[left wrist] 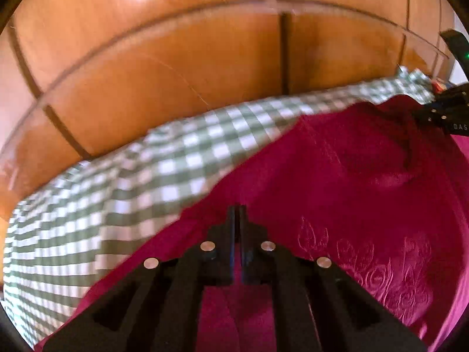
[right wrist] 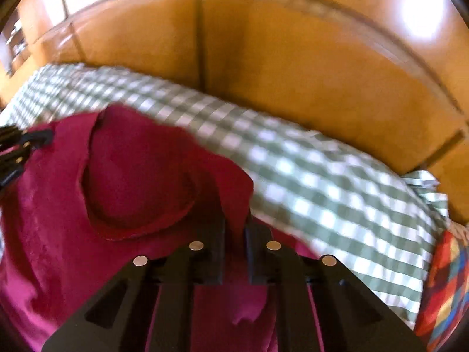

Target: Fold small clothes

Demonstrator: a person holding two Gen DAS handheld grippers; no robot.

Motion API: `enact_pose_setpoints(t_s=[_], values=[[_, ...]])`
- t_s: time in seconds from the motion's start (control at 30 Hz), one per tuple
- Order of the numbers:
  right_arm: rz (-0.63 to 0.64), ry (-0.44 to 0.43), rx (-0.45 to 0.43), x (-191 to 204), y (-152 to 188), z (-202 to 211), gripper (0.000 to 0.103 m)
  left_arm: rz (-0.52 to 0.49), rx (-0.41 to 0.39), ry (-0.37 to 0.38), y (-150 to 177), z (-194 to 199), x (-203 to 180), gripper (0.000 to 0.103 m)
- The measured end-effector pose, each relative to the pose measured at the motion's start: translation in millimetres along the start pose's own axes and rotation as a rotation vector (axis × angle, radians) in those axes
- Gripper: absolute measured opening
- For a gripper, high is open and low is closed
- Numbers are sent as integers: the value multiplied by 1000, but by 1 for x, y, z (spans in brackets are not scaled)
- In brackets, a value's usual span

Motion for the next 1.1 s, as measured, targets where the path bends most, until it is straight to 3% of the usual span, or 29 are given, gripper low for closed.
enact_pose_setpoints(t_s=[0.13, 0.27, 0.33, 0.37, 0.4, 0.47, 0.6, 0.7, 0.93, 1.03, 1.1], values=[[-63, 116, -64, -21, -12, 3, 9, 28, -26, -117, -22, -8, 13, 2], [-66, 179, 5, -16, -2, -34, 15, -10, 89, -232, -15, -43, 12, 0], [-95, 184, -30, -14, -1, -30, 32, 33, 103, -222, -8, -40, 19, 3], [-131, 160, -37, -14, 2, -24, 57, 72, 97, -202, -6, -32, 23, 5], [-173, 127, -49, -15, 6, -17, 74, 106, 85, -184, -4, -22, 27, 12], [-248, 87, -119, -22, 18, 9, 74, 155, 40, -178, 1, 4, 34, 27], [-429, 15, -175, -48, 72, 55, 74, 184, -28, -117, 26, 55, 26, 31], [-615, -16, -210, -84, 139, 89, 71, 223, -52, -46, 57, 87, 11, 45], [-1032, 74, -282, -173, 303, 160, 50, 246, -10, 34, 129, 131, -35, 52], [-1195, 109, -352, -213, 343, 179, 46, 243, -2, 41, 145, 144, -50, 61], [-1257, 137, -386, -232, 354, 186, 42, 239, 16, 54, 155, 148, -58, 61]])
Point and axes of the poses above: each gripper's, at about its wrist camera, not at the fingertips, and z roughly against the way its jaws point, x to its left, y to its underside, the point moved 9 cm from there along -z, roughly the way its jaws point, and after that the axes turned 3 degrees about -y, right-handed, at the moved point
